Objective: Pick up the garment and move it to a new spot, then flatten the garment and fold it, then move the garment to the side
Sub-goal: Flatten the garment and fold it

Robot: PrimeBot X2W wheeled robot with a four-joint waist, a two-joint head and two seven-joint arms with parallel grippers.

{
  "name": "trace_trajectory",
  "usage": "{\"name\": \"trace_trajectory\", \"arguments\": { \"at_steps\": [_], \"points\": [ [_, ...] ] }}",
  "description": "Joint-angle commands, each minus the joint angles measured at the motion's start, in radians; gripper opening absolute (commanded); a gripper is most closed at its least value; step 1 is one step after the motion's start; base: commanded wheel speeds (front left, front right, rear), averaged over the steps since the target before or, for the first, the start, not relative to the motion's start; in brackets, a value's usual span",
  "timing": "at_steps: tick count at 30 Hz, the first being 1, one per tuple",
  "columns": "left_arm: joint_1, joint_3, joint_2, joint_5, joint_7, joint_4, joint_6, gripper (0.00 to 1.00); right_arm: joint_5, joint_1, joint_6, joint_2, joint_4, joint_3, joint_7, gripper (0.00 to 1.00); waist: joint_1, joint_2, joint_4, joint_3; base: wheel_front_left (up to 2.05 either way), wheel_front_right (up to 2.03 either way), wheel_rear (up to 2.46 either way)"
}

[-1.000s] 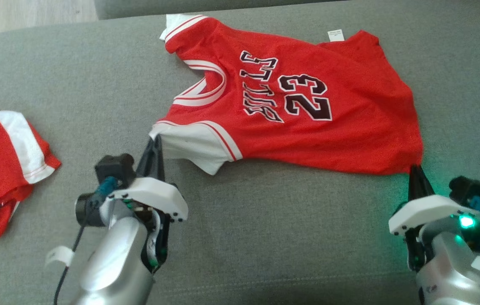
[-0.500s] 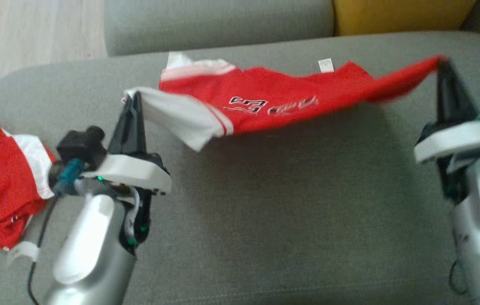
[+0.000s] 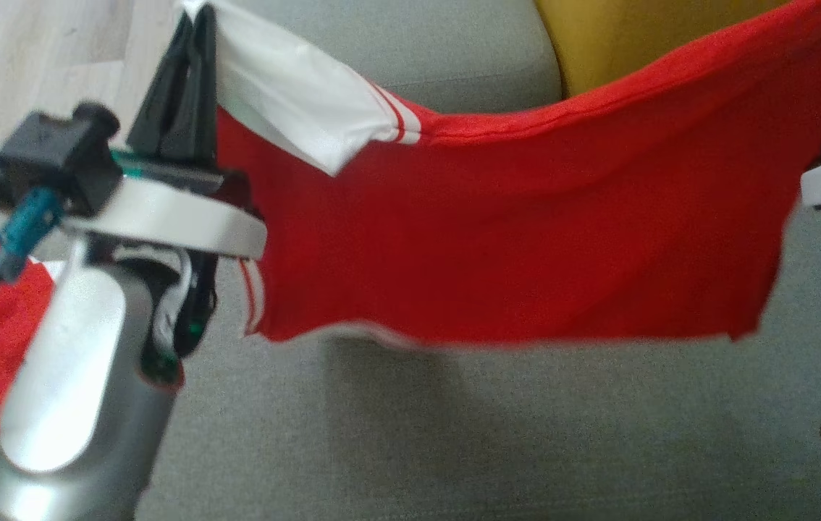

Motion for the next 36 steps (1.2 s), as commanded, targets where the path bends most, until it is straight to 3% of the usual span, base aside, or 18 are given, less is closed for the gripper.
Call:
{"name": "trace_trajectory", "arguments": {
  "at_steps": [1, 7, 12, 17, 23, 29, 36],
  "points": [
    [-0.123, 0.037, 0.048, 0.02, 0.032, -0.043, -0.01, 0.0, -0.007, -0.043, -0.001, -0.012, -0.049, 0.022, 0.032, 0.0, 0.0, -0.0001, -0.003, 0.012, 0.0, 0.0, 0.0],
    [-0.267, 0.031, 0.068, 0.013, 0.123, 0.027, -0.048, 0.0, 0.022, -0.152, -0.001, -0.04, -0.02, 0.071, 0.086, 0.0, 0.0, -0.0001, -0.01, 0.075, 0.0, 0.0, 0.0],
    [-0.516, 0.033, 0.075, 0.029, 0.162, 0.18, -0.087, 0.0, 0.064, -0.388, -0.001, -0.073, 0.102, 0.118, 0.093, 0.0, 0.0, -0.0001, -0.019, 0.244, 0.0, 0.0, 0.0],
    [-0.789, 0.038, 0.058, 0.068, 0.116, 0.386, -0.098, 0.0, 0.08, -0.663, -0.001, -0.091, 0.303, 0.167, 0.021, 0.0, 0.0, -0.0001, -0.013, 0.385, 0.0, 0.0, 0.0],
    [-1.024, 0.056, 0.022, 0.09, -0.016, 0.596, -0.083, 0.0, 0.063, -0.879, -0.001, -0.094, 0.547, 0.204, -0.123, 0.0, 0.0, -0.0001, 0.016, 0.467, 0.0, 0.0, 0.0],
    [-1.055, 0.03, -0.015, 0.086, -0.106, 0.745, -0.111, 0.0, 0.054, -0.92, -0.001, -0.09, 0.723, 0.208, -0.241, 0.0, 0.0, -0.0001, 0.053, 0.495, 0.0, 0.0, 0.0],
    [-0.871, -0.02, -0.042, 0.078, -0.177, 0.846, -0.138, 0.0, 0.078, -0.757, -0.001, -0.098, 0.885, 0.295, -0.272, 0.0, 0.0, -0.0001, 0.084, 0.469, 0.0, 0.0, 0.0]
  ]
}}
